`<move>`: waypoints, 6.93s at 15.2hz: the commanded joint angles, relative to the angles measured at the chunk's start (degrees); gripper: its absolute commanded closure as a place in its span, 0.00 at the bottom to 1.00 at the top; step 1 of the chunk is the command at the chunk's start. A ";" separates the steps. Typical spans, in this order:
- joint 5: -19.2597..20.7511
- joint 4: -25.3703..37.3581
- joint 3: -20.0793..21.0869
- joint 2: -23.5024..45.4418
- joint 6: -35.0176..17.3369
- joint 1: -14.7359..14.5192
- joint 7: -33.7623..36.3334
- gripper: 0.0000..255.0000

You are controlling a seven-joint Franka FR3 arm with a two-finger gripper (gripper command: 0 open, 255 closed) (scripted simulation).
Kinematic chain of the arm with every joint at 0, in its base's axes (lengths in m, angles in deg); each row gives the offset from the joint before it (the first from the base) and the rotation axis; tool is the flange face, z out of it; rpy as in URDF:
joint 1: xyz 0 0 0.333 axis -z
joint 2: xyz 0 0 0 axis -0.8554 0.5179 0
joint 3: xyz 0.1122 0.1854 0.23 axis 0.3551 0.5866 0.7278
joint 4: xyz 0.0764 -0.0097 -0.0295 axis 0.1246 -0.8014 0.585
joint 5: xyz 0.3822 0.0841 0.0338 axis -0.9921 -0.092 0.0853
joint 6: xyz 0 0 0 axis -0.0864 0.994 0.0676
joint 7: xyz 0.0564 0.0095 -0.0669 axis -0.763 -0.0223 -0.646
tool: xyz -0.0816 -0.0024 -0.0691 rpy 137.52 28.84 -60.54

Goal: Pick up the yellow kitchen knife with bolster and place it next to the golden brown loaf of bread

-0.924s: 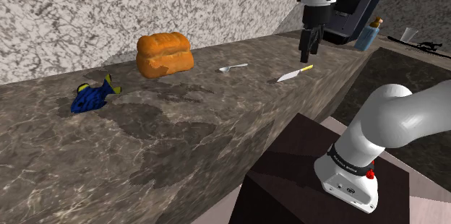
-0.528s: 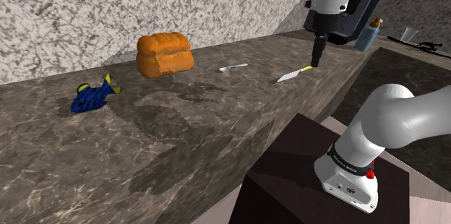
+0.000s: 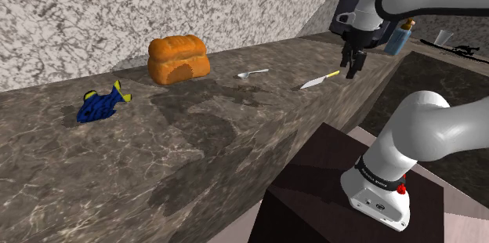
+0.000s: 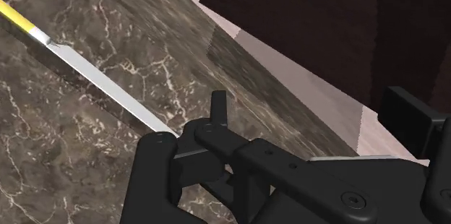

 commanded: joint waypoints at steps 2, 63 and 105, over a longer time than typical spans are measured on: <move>5.04 -0.53 -7.56 1.20 -5.22 -0.75 -10.63 0.00; 6.64 20.53 -42.89 16.89 -18.66 -27.94 -57.93 1.00; -5.89 31.04 -19.84 22.75 -6.97 -33.89 -39.17 1.00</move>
